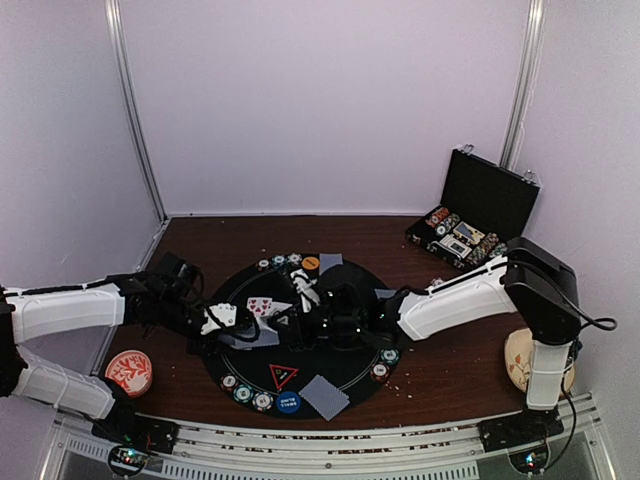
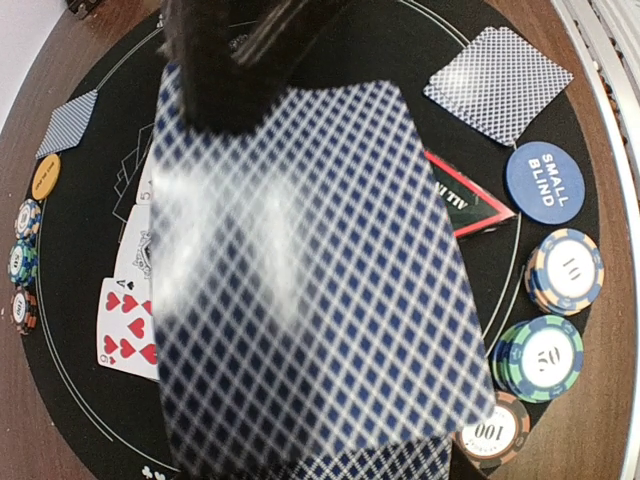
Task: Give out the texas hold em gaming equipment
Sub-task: Pick up the poker card from the face-down deck piles, then distribute the poker card in the community card area.
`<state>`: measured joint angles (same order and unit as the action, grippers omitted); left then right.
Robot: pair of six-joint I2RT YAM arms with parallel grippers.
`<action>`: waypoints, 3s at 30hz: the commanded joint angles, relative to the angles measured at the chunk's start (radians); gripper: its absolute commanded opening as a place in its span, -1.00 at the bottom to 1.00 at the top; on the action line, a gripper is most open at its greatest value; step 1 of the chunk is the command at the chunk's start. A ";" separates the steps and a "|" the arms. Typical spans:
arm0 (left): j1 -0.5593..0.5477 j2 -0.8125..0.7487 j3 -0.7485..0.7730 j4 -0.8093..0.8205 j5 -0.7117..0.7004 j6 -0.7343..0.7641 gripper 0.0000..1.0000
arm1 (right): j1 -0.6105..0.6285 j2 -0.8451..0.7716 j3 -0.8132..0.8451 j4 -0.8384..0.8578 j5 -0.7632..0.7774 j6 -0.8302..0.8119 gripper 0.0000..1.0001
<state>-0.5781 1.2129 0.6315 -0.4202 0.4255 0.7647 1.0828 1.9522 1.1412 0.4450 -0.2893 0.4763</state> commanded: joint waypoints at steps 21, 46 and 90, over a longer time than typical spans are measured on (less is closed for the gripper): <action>0.009 0.017 -0.002 0.097 -0.044 -0.070 -0.81 | -0.007 -0.316 -0.524 0.230 0.884 0.523 -1.00; 0.014 0.015 -0.006 0.100 -0.044 -0.067 -0.81 | 0.046 -0.108 -0.362 -0.134 1.083 0.730 -0.92; 0.018 0.014 -0.006 0.098 -0.048 -0.067 -0.81 | 0.043 -0.114 -0.523 0.196 0.969 0.763 -1.00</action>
<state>-0.5682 1.2289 0.6281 -0.3641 0.3763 0.7044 1.1316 1.8553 0.6292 0.5259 0.7036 1.2560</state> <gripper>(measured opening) 0.474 0.005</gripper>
